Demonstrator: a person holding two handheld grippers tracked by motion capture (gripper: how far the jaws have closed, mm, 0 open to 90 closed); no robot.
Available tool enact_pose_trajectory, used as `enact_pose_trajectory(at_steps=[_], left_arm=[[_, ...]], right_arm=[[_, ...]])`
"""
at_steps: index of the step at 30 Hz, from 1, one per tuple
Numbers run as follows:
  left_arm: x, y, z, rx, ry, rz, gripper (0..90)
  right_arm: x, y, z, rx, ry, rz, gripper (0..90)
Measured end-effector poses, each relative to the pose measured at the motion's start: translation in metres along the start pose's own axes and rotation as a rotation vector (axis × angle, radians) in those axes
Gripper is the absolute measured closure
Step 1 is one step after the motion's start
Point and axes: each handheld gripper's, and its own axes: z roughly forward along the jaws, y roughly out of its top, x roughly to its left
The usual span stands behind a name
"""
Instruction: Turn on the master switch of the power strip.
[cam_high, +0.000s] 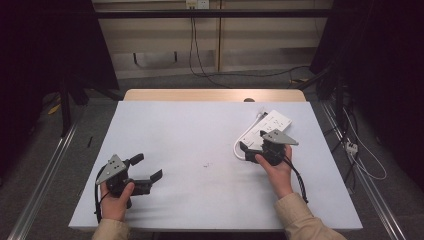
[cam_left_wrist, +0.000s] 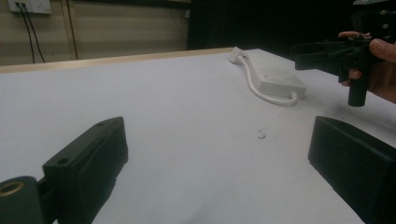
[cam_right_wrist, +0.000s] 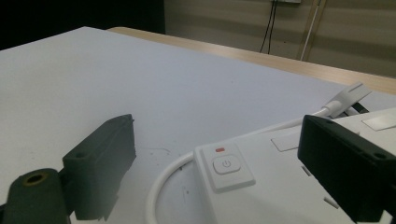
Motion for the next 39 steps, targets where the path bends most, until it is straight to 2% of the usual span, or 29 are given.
enact_pose_trajectory(at_steps=[21,29,39], left_arm=[[0.000,0.000,0.001,0.003,0.001,0.003,4.7],[0.000,0.000,0.001,0.000,0.001,0.001,4.8],[0.000,0.000,0.002,0.007,0.002,0.001,4.9]], right_arm=[[-0.001,0.004,0.007,-0.005,0.012,-0.002,13.9],[-0.004,0.004,0.008,-0.003,0.003,0.008,20.5],[-0.006,0.008,0.011,0.011,0.017,0.010,27.9]])
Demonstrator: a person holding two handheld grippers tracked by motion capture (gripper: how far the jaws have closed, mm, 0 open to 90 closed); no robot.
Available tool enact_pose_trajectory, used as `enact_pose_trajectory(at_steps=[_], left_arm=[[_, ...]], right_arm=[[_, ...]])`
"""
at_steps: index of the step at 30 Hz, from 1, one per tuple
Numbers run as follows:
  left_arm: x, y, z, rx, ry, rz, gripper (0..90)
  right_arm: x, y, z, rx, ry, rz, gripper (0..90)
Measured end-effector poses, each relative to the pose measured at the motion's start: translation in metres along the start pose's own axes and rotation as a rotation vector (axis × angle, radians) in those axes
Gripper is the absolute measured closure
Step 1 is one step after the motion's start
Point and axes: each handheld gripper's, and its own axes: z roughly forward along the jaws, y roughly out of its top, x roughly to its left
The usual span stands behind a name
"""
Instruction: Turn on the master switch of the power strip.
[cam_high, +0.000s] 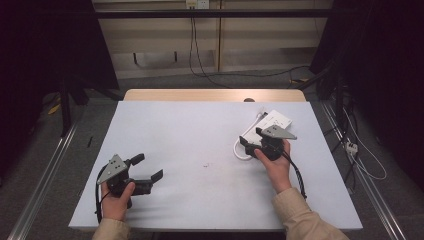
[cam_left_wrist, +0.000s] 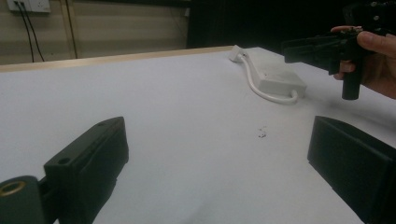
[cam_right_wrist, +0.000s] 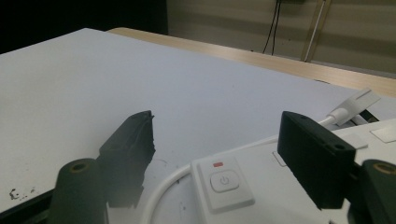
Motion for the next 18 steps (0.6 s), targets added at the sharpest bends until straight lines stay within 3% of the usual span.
enact_pose_trajectory(at_steps=[18], left_arm=[[0.0008,0.0000,0.0006,0.003,-0.003,0.003,4.9]], right_arm=[[-0.0031,0.0007,0.0096,0.028,0.014,0.006,42.4]])
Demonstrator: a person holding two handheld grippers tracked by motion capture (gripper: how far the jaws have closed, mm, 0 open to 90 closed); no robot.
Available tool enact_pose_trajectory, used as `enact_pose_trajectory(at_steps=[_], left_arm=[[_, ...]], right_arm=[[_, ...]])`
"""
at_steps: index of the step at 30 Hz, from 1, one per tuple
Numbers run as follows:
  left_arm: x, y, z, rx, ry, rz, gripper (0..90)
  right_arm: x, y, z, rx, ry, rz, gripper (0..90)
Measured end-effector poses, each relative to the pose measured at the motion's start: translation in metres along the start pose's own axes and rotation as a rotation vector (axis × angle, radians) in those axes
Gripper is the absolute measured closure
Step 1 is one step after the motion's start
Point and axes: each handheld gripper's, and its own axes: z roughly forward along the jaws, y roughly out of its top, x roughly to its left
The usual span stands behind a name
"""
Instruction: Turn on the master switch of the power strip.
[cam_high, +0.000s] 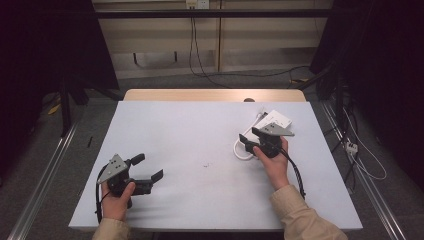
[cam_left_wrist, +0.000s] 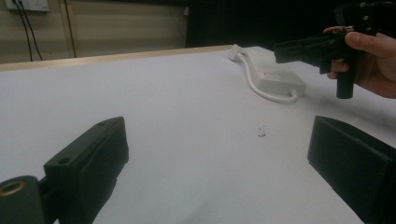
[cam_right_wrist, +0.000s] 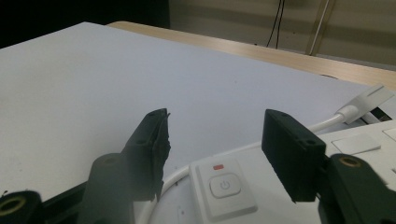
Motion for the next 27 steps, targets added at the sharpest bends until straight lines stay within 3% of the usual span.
enact_pose_trajectory(at_steps=[27], left_arm=[[0.000,0.000,0.000,0.000,0.002,0.001,4.9]], right_arm=[[-0.004,0.004,0.011,0.029,0.013,-0.019,66.9]])
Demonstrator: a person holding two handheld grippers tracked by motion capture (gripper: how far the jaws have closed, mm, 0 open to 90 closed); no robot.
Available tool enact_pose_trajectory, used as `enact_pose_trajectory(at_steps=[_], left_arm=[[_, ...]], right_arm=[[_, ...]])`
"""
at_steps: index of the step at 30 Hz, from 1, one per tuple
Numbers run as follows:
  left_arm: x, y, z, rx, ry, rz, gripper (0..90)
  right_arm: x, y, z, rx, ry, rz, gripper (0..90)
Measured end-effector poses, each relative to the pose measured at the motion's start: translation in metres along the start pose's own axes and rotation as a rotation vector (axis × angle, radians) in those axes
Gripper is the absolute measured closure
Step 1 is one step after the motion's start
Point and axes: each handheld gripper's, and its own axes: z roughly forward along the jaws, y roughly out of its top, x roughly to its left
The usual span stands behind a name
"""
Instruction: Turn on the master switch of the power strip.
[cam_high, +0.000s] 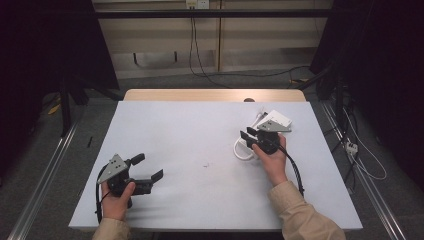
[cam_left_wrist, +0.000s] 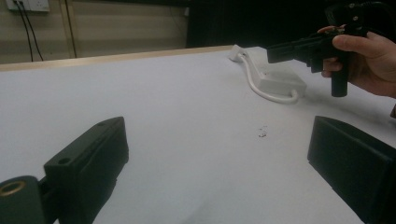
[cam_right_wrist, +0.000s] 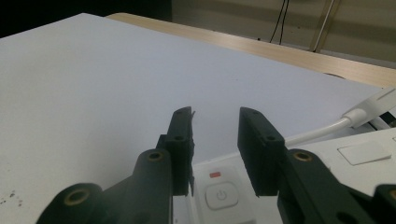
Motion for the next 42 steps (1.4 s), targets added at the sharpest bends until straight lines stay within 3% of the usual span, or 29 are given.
enact_pose_trajectory(at_steps=[8,27,34,42], left_arm=[[0.0000,-0.0002,0.0002,0.000,0.000,-0.005,4.9],[0.0000,0.0000,-0.0001,-0.003,0.002,-0.003,4.9],[0.0001,0.0002,-0.0007,-0.005,0.005,-0.004,4.9],[0.0003,0.0003,-0.0013,-0.010,0.004,-0.007,4.9]], right_arm=[[-0.0017,-0.0003,0.0001,0.002,0.006,0.006,72.2],[-0.0048,-0.0048,0.0026,0.076,0.027,0.016,90.0],[-0.0069,-0.0058,0.0001,0.097,0.036,0.037,90.0],[-0.0055,-0.0066,-0.0006,0.121,0.033,0.019,90.0]])
